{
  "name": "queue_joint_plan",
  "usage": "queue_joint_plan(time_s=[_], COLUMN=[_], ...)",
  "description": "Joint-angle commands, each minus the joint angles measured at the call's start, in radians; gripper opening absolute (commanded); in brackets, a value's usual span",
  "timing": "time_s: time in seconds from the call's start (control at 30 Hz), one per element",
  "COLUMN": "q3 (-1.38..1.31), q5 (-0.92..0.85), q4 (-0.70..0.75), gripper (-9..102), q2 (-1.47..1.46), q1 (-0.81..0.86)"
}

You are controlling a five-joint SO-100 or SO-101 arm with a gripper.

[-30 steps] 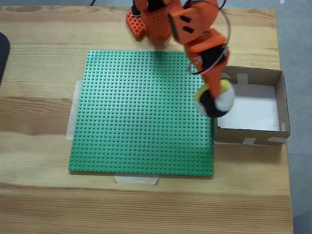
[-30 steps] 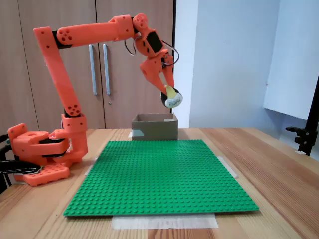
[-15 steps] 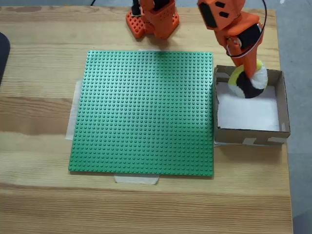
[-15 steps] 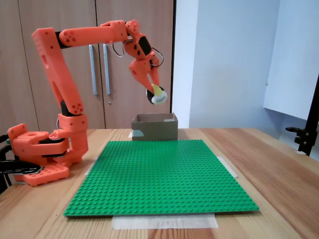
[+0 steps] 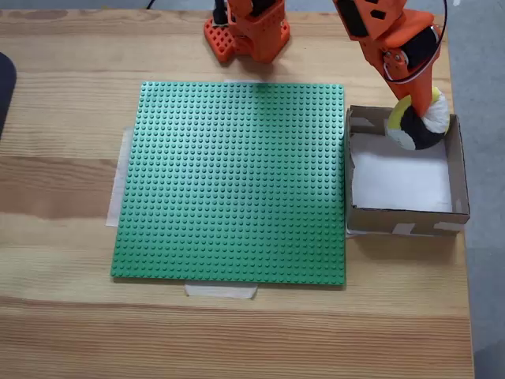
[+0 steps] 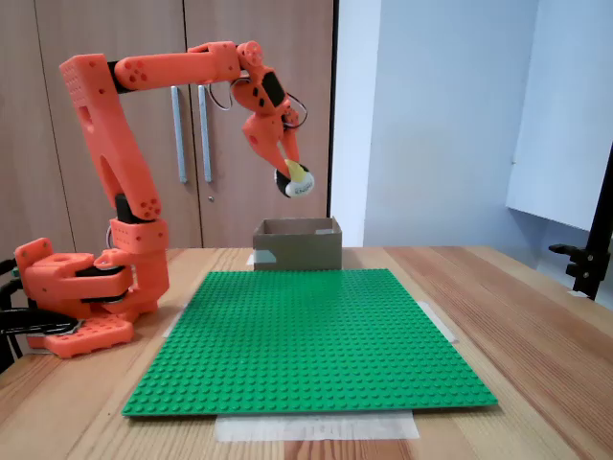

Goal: Pick the ball and put it in the box.

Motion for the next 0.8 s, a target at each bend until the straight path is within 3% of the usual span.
queue_joint_plan(time_s=[0.0,0.77], q3=[-0.084,-0.101], q5=[-0.003,0.041], q4=[-0.021,-0.063], gripper=[-1,-1], q2=[-0.003,-0.186], q1=[0.005,0.008])
